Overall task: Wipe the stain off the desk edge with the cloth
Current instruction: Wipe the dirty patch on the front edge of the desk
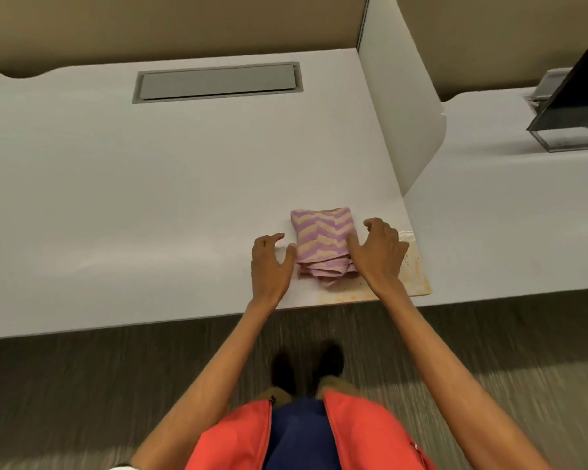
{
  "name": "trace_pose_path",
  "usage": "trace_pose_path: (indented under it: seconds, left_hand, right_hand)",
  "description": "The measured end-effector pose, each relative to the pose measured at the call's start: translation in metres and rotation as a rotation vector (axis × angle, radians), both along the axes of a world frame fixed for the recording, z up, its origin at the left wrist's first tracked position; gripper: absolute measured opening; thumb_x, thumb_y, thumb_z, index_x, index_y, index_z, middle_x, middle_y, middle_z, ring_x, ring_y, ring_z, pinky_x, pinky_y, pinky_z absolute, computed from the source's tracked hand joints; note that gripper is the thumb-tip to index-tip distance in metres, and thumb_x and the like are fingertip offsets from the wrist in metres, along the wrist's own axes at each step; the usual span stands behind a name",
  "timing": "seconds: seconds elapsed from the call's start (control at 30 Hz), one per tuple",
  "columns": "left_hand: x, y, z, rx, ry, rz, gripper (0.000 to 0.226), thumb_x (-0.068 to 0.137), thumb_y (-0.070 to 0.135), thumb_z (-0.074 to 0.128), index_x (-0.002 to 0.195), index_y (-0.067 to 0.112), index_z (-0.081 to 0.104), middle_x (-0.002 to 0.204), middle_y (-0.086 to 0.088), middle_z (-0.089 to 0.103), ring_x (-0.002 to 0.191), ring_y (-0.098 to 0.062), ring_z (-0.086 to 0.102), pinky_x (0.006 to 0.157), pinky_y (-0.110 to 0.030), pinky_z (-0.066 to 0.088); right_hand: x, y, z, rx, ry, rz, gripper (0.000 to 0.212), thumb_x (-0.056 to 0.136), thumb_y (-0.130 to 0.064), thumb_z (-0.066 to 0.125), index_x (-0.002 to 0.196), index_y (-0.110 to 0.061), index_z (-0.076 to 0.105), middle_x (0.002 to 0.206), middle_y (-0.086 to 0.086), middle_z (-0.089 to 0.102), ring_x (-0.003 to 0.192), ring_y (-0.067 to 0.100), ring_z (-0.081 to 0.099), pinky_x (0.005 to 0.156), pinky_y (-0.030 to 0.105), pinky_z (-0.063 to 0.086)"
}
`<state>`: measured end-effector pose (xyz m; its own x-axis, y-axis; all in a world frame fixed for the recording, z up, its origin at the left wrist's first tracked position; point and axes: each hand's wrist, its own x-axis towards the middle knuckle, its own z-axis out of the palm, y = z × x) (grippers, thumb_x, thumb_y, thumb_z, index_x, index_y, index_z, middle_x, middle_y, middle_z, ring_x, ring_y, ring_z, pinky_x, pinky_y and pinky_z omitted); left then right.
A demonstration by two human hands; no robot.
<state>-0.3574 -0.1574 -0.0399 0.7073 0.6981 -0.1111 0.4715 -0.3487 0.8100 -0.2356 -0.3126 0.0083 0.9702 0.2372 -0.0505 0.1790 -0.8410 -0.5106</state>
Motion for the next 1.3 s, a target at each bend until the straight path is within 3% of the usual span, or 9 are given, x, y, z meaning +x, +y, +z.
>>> trace_pose_path:
  seconds: [0.13,0.33,0.5,0.7,0.87,1.07,1.2,1.3]
  left_hand:
    - [-0.021,0.008,-0.015,0.269,0.052,-0.091,0.041,0.099,0.032,0.052,0.136,0.016,0.053,0.149,-0.008,0.044,0.139,-0.024,0.038,0.115,-0.041,0.031]
    - [-0.039,0.009,-0.036,0.486,0.216,-0.207,0.051,0.104,0.034,0.033,0.153,0.018,0.031,0.164,-0.009,0.02,0.153,-0.023,0.013,0.126,-0.041,0.011]
    - [-0.038,0.011,-0.045,0.533,0.291,-0.231,0.058,0.105,0.035,0.025,0.158,0.016,0.011,0.167,-0.009,0.004,0.154,-0.021,-0.001,0.126,-0.042,0.0]
    - [-0.037,0.012,-0.045,0.528,0.292,-0.227,0.057,0.105,0.034,0.024,0.158,0.015,0.012,0.166,-0.011,0.007,0.154,-0.023,0.003,0.126,-0.043,0.002]
    - [-0.037,0.011,-0.043,0.529,0.29,-0.231,0.057,0.105,0.034,0.024,0.158,0.015,0.012,0.166,-0.011,0.005,0.154,-0.023,0.0,0.126,-0.044,0.002]
    - [-0.033,0.007,-0.045,0.536,0.312,-0.223,0.058,0.105,0.036,0.021,0.158,0.014,0.01,0.166,-0.01,0.002,0.154,-0.022,-0.003,0.126,-0.045,-0.002]
    - [-0.033,0.008,-0.049,0.548,0.305,-0.243,0.059,0.106,0.036,0.022,0.158,0.013,0.008,0.167,-0.009,0.0,0.154,-0.022,-0.004,0.125,-0.044,-0.005]
    - [-0.034,0.01,-0.049,0.539,0.308,-0.233,0.062,0.105,0.037,0.024,0.158,0.01,0.007,0.166,-0.01,0.002,0.154,-0.022,-0.001,0.125,-0.043,-0.004]
  right_hand:
    - [-0.009,0.034,-0.008,-0.004,-0.124,0.182,0.054,0.088,-0.052,0.057,0.13,-0.018,0.05,0.138,0.008,0.05,0.13,0.027,0.043,0.106,0.047,0.032]
    - [-0.03,0.057,-0.048,-0.219,-0.051,0.315,0.08,0.084,-0.072,0.048,0.151,-0.032,0.029,0.163,0.01,0.018,0.151,0.03,0.01,0.12,0.056,0.014]
    - [-0.04,0.053,-0.054,-0.245,-0.105,0.299,0.07,0.091,-0.065,0.04,0.152,-0.032,0.027,0.163,0.01,0.02,0.151,0.031,0.012,0.122,0.051,0.009]
    - [-0.073,0.012,-0.058,-0.248,-0.086,0.38,0.064,0.096,-0.058,0.027,0.154,-0.033,0.02,0.165,0.008,0.012,0.152,0.028,0.007,0.121,0.05,0.01]
    - [-0.041,0.003,-0.054,-0.278,-0.095,0.337,0.061,0.098,-0.054,0.032,0.154,-0.031,0.021,0.164,0.007,0.016,0.152,0.028,0.011,0.121,0.054,0.013]
    - [-0.054,0.027,-0.057,-0.274,-0.089,0.238,0.066,0.096,-0.065,0.019,0.155,-0.034,0.016,0.165,0.009,0.013,0.153,0.028,0.003,0.122,0.051,-0.002]
    - [-0.073,0.009,-0.068,-0.273,-0.123,0.308,0.062,0.099,-0.061,0.024,0.155,-0.035,0.015,0.165,0.006,0.011,0.153,0.027,0.003,0.121,0.049,-0.003]
    - [-0.075,-0.008,-0.071,-0.306,-0.155,0.345,0.059,0.1,-0.058,0.027,0.154,-0.034,0.023,0.164,0.007,0.018,0.153,0.026,0.01,0.122,0.053,0.005]
